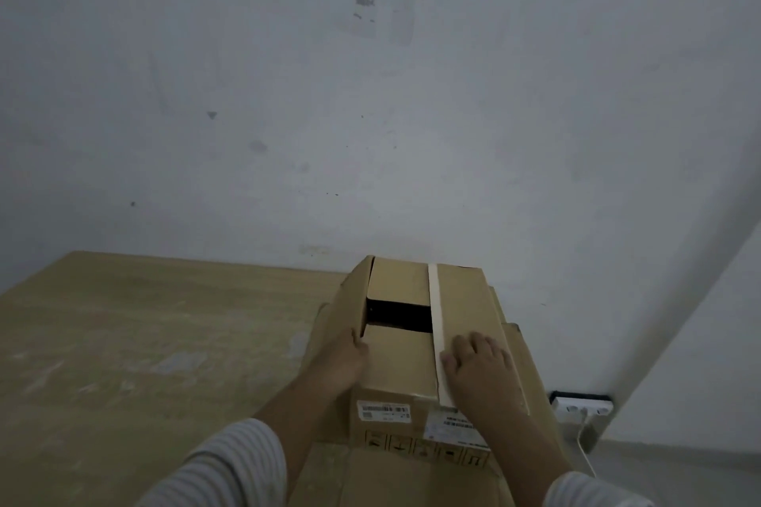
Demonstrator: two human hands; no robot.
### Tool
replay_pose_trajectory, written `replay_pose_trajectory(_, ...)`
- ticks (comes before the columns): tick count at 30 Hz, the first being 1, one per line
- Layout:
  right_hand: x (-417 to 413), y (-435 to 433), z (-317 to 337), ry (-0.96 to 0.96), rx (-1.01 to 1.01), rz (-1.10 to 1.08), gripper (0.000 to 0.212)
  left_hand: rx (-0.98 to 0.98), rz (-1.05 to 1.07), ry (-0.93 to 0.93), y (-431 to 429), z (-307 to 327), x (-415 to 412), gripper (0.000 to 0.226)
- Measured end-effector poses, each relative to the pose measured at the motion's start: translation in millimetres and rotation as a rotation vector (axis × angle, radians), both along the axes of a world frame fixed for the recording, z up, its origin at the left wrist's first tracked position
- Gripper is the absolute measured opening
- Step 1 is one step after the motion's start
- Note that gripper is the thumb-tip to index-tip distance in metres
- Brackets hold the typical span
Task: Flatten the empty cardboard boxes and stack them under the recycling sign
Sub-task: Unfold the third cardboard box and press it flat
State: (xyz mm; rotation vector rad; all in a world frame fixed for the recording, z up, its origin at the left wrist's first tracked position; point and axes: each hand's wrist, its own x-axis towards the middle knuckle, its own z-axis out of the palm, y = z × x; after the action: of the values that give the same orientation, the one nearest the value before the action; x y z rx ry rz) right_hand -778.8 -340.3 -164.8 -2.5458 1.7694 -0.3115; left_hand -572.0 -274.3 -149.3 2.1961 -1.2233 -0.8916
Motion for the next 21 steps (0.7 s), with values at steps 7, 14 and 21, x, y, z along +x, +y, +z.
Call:
replay_pose_trajectory(7, 19.3, 7.6, 10.0, 0.094, 0.172, -0.036, 0.078, -0.082, 0.081, -0.003, -28.3, -28.4, 5.9, 0.051)
replay_pose_trajectory(14, 31.0, 0.0, 36.2, -0.077, 0.233, 0.031, 0.044, -0.193, 0.113, 0.022, -27.6, -36.2, 7.8, 0.049)
replay_pose_trajectory(21, -5.4, -34.0, 116.6, 0.02, 0.139, -0.185, 0.032, -0.256, 0.074, 0.045, -24.8, -41.1, 12.3, 0.043)
